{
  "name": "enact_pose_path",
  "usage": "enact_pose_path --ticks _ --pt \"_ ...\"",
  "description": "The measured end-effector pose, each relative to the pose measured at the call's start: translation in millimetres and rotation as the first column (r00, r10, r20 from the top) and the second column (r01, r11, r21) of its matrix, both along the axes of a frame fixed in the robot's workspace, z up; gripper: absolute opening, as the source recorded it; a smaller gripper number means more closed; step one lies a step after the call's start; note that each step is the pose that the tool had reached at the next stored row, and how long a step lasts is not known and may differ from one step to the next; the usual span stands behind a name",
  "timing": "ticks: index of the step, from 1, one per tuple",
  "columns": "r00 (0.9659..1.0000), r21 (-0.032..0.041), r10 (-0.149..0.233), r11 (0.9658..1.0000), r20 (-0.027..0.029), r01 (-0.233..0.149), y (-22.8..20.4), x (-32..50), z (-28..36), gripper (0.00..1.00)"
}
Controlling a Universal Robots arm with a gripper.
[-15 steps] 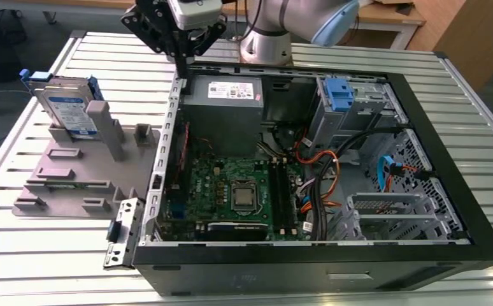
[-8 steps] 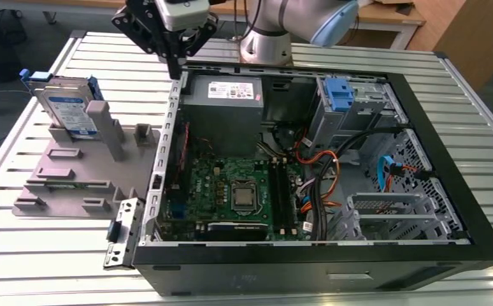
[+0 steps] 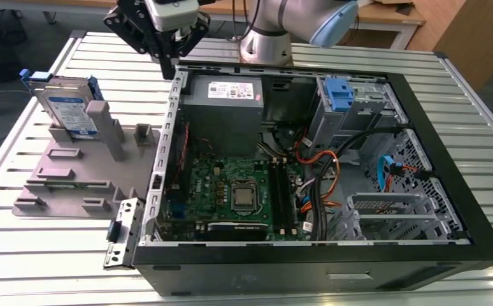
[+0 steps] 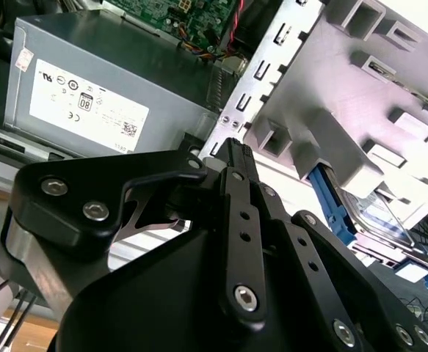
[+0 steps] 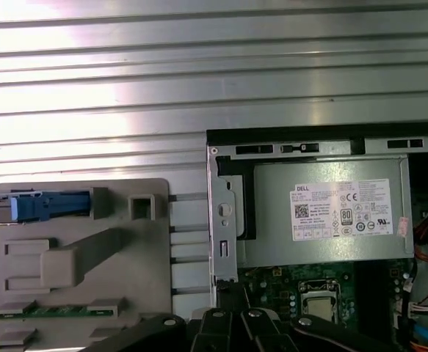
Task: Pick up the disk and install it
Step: 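Reach for the disk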
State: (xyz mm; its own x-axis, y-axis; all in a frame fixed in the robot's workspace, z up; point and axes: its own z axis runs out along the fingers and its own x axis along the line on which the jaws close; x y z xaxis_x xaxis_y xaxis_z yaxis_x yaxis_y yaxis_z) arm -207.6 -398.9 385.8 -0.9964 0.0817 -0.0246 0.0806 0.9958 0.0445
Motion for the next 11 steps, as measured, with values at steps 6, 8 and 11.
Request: enact_pose_path --ticks 6,8,11 --pt "1.0000 -0.0001 0.000 1.0000 -0.0001 0.000 0.0 -0.2 0.0 0.11" --pt "1.0000 -0.0001 0.000 1.0000 -0.0002 0.000 0.0 -0.2 0.1 0.11" --pt "1.0000 -0.0001 0.000 1.0000 -0.0002 0.000 0.0 -2.9 -0.1 0.11"
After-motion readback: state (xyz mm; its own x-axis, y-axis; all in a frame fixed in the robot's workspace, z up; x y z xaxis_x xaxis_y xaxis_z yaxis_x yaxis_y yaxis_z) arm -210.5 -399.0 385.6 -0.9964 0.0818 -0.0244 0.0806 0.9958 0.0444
